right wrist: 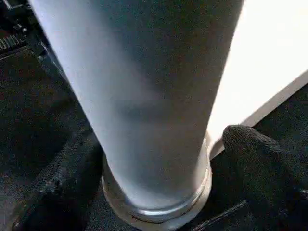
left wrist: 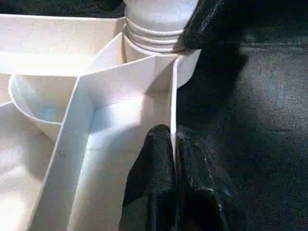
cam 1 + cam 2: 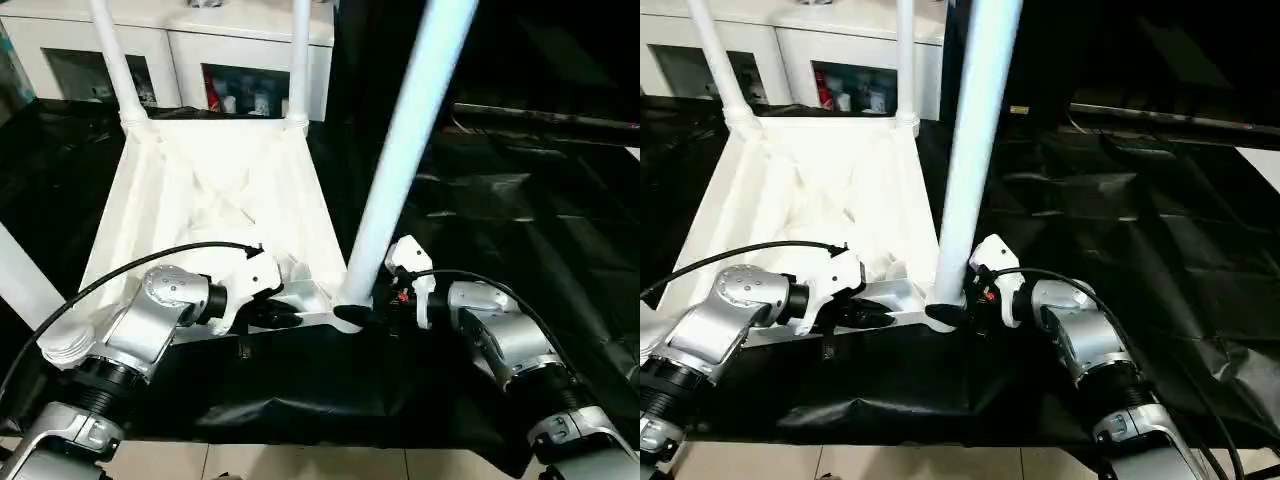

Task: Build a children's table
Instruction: Rotate leg to tighten

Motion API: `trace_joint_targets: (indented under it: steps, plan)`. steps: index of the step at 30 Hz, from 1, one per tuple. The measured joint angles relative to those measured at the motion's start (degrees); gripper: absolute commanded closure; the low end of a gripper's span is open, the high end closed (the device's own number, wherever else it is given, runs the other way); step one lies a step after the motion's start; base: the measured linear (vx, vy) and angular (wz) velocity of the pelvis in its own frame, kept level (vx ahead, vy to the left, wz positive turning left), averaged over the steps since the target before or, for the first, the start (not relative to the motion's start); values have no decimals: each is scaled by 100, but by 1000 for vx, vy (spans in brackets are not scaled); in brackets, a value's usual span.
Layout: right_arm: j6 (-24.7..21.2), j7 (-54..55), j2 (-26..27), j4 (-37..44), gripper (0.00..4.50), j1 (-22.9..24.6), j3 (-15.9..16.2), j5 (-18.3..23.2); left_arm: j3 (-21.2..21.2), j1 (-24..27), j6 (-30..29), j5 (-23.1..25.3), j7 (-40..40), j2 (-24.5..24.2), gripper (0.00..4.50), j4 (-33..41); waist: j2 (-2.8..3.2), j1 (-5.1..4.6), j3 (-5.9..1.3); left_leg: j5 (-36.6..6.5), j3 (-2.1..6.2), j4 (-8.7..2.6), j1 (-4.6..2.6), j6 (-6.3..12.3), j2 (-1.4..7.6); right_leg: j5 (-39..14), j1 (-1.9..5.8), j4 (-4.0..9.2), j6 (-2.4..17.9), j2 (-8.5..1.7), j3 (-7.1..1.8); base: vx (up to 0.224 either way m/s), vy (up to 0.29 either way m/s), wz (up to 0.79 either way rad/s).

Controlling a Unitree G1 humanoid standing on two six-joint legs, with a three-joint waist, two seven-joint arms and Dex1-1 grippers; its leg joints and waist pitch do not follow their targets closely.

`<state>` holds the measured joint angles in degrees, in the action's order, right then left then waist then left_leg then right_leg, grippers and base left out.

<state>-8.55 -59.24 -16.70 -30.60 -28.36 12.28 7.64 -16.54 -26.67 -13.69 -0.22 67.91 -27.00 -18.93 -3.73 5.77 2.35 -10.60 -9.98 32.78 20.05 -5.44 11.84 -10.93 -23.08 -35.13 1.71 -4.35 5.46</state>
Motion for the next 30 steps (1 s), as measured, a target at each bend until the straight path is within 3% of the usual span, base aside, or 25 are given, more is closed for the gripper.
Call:
trace_joint_targets:
  steps: [11,14,19,24,30]
  plan:
    - [30,-65,12,4,171,0,71,-52,2,18,-35,-5,4,-24,450,39,-7,-6,2,0,0,0,-1,1,0,0,1,-1,1,0,0,0,0,0]
    - [13,109,169,-88,175,5,-75,-15,52,18,-54,-5,-78,1,450,17,-8,-18,3,1,-1,1,-2,0,0,2,1,-6,4,0,0,0,0,0]
    - [24,1197,625,-393,178,-2,-435,47,99,-181,-114,183,-709,359,450,-300,4,-73,-3,4,-1,11,-11,-4,0,3,6,-12,2,0,-3,0,0,0]
    - [84,3185,1289,-770,178,-113,-983,-134,103,-709,-263,502,-1821,1222,450,-1118,30,-59,-19,6,0,20,-23,-7,-2,0,21,-11,-14,-3,-6,0,0,0]
    - [301,4269,1512,-1261,178,-434,-1008,-433,26,-963,-218,734,-2448,1629,450,-1545,61,-32,-42,4,1,18,-17,-5,-4,-1,24,-7,-15,-4,-5,0,0,0]
